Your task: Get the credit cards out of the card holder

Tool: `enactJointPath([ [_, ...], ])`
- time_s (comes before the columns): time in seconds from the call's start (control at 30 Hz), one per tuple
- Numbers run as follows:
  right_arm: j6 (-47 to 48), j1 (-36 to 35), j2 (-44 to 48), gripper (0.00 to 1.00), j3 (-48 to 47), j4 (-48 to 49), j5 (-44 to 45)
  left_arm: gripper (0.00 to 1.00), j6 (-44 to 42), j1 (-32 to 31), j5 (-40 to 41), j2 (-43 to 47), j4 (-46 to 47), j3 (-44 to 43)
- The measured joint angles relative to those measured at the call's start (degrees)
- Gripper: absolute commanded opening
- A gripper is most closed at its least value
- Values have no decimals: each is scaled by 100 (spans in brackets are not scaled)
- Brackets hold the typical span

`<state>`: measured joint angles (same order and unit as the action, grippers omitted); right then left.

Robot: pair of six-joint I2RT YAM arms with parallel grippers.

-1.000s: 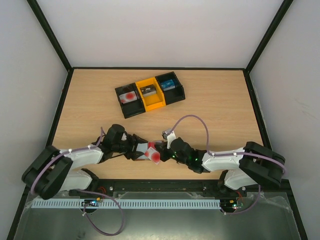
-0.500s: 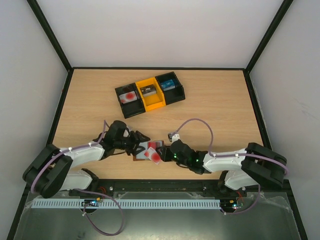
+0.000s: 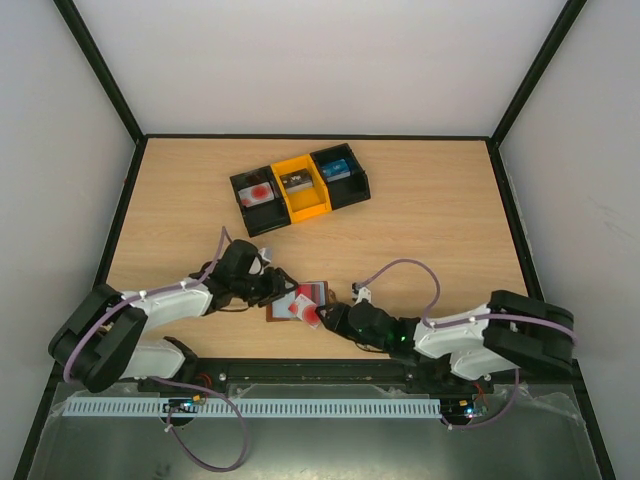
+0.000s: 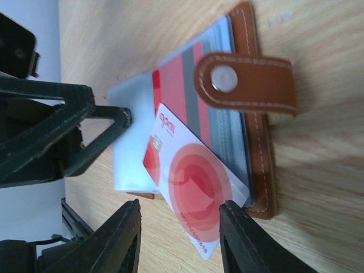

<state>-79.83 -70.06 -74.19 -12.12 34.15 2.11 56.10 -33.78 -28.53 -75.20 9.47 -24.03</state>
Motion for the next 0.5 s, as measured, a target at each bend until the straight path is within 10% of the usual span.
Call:
enactJointPath([
  [0.5,-636,-273,-1016,15,-52,704,175,48,-697,-216,166,-87,-107,149],
])
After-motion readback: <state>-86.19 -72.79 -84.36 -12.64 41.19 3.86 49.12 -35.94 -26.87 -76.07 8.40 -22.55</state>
